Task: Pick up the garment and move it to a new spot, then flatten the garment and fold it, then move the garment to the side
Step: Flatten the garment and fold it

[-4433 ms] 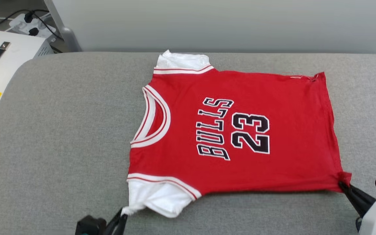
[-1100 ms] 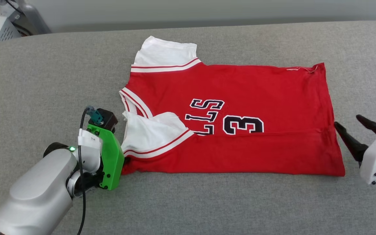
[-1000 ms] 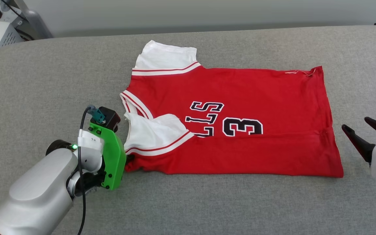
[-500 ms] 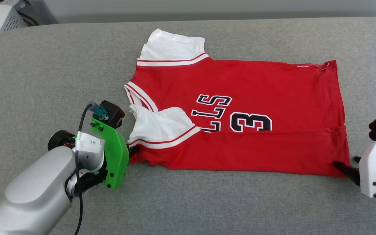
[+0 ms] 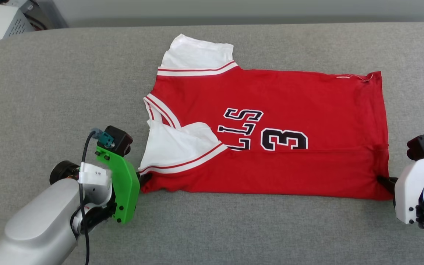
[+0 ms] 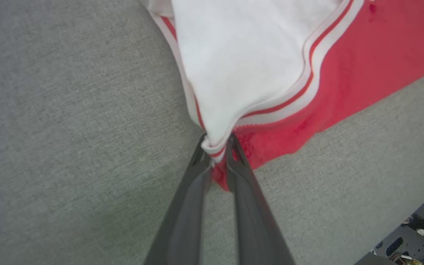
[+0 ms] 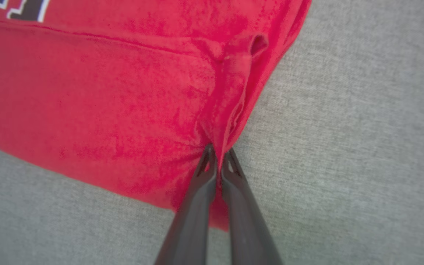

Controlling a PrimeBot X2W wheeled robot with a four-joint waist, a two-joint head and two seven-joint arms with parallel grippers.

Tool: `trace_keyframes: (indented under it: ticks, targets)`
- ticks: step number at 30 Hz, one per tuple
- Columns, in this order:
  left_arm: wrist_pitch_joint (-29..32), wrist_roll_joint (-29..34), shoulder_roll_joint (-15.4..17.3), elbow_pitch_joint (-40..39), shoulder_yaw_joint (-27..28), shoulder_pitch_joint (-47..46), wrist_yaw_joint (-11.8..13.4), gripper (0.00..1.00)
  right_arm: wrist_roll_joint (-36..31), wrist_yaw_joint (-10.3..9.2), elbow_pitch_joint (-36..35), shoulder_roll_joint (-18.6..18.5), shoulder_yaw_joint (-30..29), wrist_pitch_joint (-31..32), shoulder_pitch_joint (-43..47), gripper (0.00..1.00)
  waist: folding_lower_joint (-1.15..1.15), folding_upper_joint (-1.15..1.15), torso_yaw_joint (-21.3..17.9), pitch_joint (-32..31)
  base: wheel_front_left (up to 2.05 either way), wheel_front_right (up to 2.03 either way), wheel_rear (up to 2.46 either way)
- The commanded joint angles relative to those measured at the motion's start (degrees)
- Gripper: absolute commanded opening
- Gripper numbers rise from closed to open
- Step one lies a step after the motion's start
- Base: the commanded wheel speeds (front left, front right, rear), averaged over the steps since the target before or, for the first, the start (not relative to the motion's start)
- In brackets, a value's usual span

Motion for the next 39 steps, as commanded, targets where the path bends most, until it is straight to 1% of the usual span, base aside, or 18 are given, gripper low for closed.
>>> trace_keyframes:
  ticks: [1, 5, 8, 12, 15, 17, 19, 23, 27, 29, 31, 32, 33, 34, 35, 36, 39]
  targets:
    - [-0.58, -0.62, 0.7, -0.13, 0.33, 1.18, 0.19, 0.0, 0.49, -0.03, -0.37, -0.41, 0.78, -0.44, 0.84, 0.0, 0.0, 0.0, -0.51, -2.66, 0.0, 0.0, 0.0]
    - [-0.53, -1.08, 2.29, -2.27, 0.13, 3.27, 0.6, 0.0, 1.79, -0.03, -4.34, -3.68, -0.03, -1.36, 3.58, 0.0, 0.0, 0.0, -0.24, -5.54, 0.0, 0.0, 0.0]
    - [0.06, -1.48, 3.85, -5.48, -0.15, 5.28, 1.7, 0.0, 2.52, -0.03, -7.53, -5.86, -1.66, -1.17, 6.85, 0.0, 0.0, 0.0, 0.0, -6.99, 0.0, 0.0, 0.0]
    - [0.9, -1.64, 6.27, -10.15, -0.75, 8.19, 3.47, 0.0, 2.87, -0.03, -11.64, -7.57, -4.46, -0.53, 11.8, 0.0, 0.0, 0.0, 0.26, -7.65, 0.0, 0.0, 0.0]
    - [1.2, -1.81, 7.37, -13.07, -1.13, 10.19, 4.98, 0.0, 3.04, -0.03, -13.87, -7.91, -6.82, 0.73, 15.26, 0.0, 0.0, 0.0, 0.32, -7.13, 0.0, 0.0, 0.0]
    - [0.97, -1.62, 7.57, -14.35, -1.33, 11.2, 6.1, 0.0, 2.5, -0.03, -14.89, -7.47, -8.3, 1.72, 16.83, 0.0, 0.0, 0.0, 0.21, -6.13, 0.0, 0.0, 0.0]
    - [0.49, -1.49, 7.14, -14.44, -1.43, 11.8, 6.91, 0.0, 2.12, -0.03, -15.12, -6.24, -9.34, 2.67, 17.2, 0.0, 0.0, 0.0, -0.07, -4.98, 0.0, 0.0, 0.0]
    - [-0.09, -1.52, 5.76, -11.91, -1.57, 12.04, 7.7, 0.0, -0.59, -0.03, -13.6, -3.85, -9.51, 4.1, 15.63, 0.0, 0.0, 0.0, -0.59, -2.57, 0.0, 0.0, 0.0]
    - [-0.95, -1.94, 4.18, -7.3, -1.73, 12.14, 7.13, 0.0, -2.97, -0.03, -9.4, -0.94, -8.64, 4.02, 13.63, 0.0, 0.0, 0.0, -0.79, -1.15, 0.0, 0.0, 0.0]
    - [-1.6, -2.23, 3.52, -5.63, -1.71, 12.16, 6.45, 0.0, -2.75, -0.03, -7.41, 0.63, -8.4, 3.52, 13.29, 0.0, 0.0, 0.0, -0.64, -1.05, 0.0, 0.0, 0.0]
    - [-2.05, -2.69, 3.08, -4.65, -1.67, 12.31, 5.71, 0.0, -2.69, -0.03, -6.15, 1.25, -8.01, 2.78, 13.12, 0.0, 0.0, 0.0, -0.46, -1.39, 0.0, 0.0, 0.0]
    - [-2.38, -2.94, 2.92, -4.36, -1.52, 12.42, 5.53, 0.11, -2.66, -0.03, -5.71, 1.4, -8.03, 2.24, 13.13, 0.0, 0.0, 0.0, -0.37, -1.69, 0.0, 0.0, 0.0]
    - [-2.99, -2.86, 2.93, -4.13, -1.37, 12.45, 5.35, 0.81, -2.58, -0.03, -5.31, 1.47, -8.12, 1.5, 13.18, 0.31, 0.0, 0.0, -0.28, -2.16, 0.0, 0.0, 0.0]
    - [-3.49, -2.65, 3.09, -4.09, -1.24, 12.43, 5.29, 1.0, -2.52, -0.03, -5.11, 1.48, -8.42, 0.69, 13.25, 1.0, 0.0, 0.0, -0.21, -2.63, 0.0, 0.0, 0.0]
    - [-4.0, -2.55, 3.43, -4.31, -0.99, 12.42, 5.23, 1.0, -2.54, -0.03, -4.98, 1.49, -9.07, -0.53, 13.36, 1.0, 0.0, 0.0, -0.13, -3.22, 0.0, 0.0, 0.0]
    - [-5.55, -2.41, 5.04, -6.0, 0.57, 12.0, 5.86, 1.0, -2.88, -0.03, -6.14, 1.3, -10.55, -3.71, 13.89, 1.0, 0.0, 0.0, -0.04, -4.63, 0.0, 0.0, 0.0]
    - [-7.16, -1.87, 7.28, -8.72, 3.26, 10.15, 7.63, 1.0, -4.42, -0.03, -8.87, 1.18, -13.4, -8.34, 14.29, 1.0, 0.0, 0.0, -0.12, -5.56, 0.0, 0.0, 0.0]
